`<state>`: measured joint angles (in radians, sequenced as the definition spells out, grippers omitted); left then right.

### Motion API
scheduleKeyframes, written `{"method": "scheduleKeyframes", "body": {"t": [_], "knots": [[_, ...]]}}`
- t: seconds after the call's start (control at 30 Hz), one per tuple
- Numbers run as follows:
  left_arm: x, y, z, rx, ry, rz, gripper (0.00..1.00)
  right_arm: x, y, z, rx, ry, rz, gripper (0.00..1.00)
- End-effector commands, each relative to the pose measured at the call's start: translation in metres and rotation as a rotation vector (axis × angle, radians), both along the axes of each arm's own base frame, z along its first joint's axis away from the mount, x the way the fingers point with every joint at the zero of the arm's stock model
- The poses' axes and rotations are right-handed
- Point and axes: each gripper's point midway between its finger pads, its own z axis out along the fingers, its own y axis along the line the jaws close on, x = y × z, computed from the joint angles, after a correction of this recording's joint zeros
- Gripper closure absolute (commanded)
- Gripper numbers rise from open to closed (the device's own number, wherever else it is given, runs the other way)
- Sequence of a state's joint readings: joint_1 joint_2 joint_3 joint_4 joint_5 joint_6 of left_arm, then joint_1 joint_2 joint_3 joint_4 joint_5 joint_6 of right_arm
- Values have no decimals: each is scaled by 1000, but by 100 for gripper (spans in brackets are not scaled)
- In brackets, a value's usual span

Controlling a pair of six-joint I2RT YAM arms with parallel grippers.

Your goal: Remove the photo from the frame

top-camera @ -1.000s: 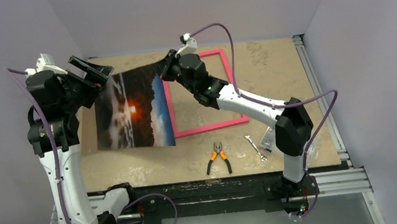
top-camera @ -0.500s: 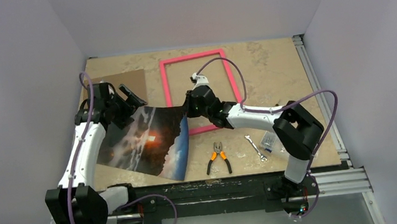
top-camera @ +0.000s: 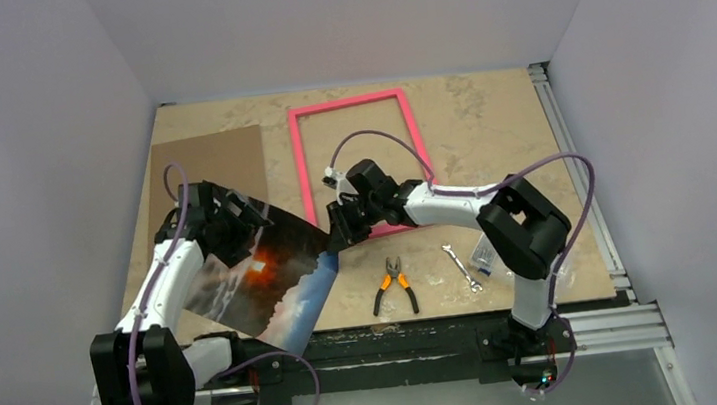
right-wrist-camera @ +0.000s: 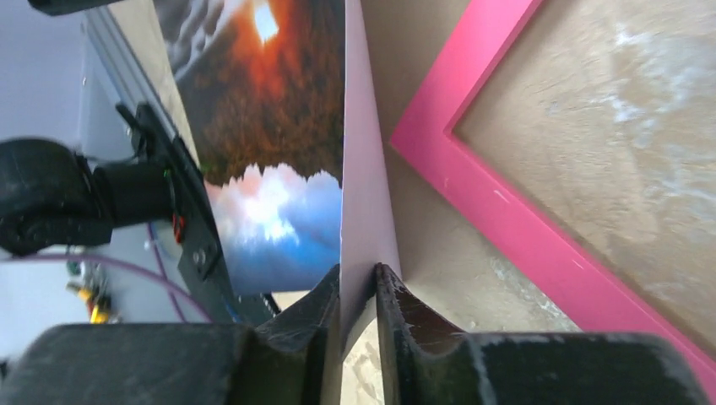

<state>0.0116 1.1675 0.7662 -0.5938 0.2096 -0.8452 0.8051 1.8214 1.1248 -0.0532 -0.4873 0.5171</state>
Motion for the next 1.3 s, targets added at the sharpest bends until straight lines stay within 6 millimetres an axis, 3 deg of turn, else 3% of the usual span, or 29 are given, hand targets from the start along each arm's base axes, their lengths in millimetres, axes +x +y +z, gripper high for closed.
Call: {"method": "scheduleKeyframes", "body": {"t": [0.0,0.13,0.27,0.43,0.77,0.87,0.97,1.0,1.13,1.27], "knots": [[9,3,15,5,-93,37,13,-20,7,10,67,73,233,77],[10,3,29,13,-128,27,14,-9,15,2,54,76,250,68],[9,9,51,52,-192,26,14,11,23,13,55,17,241,59],[7,14,75,89,-260,23,14,23,34,18,102,54,277,55],[6,9,83,67,-278,1,14,35,41,12,123,118,410,53],[6,9,87,68,-286,0,14,45,46,16,116,102,391,66],[7,11,95,78,-301,2,15,59,45,20,85,94,304,86],[8,11,98,81,-307,3,14,64,44,23,85,92,265,98],[10,11,110,82,-331,2,15,99,28,49,140,106,32,100],[12,8,118,61,-342,1,15,135,11,91,273,128,-179,100]]}}
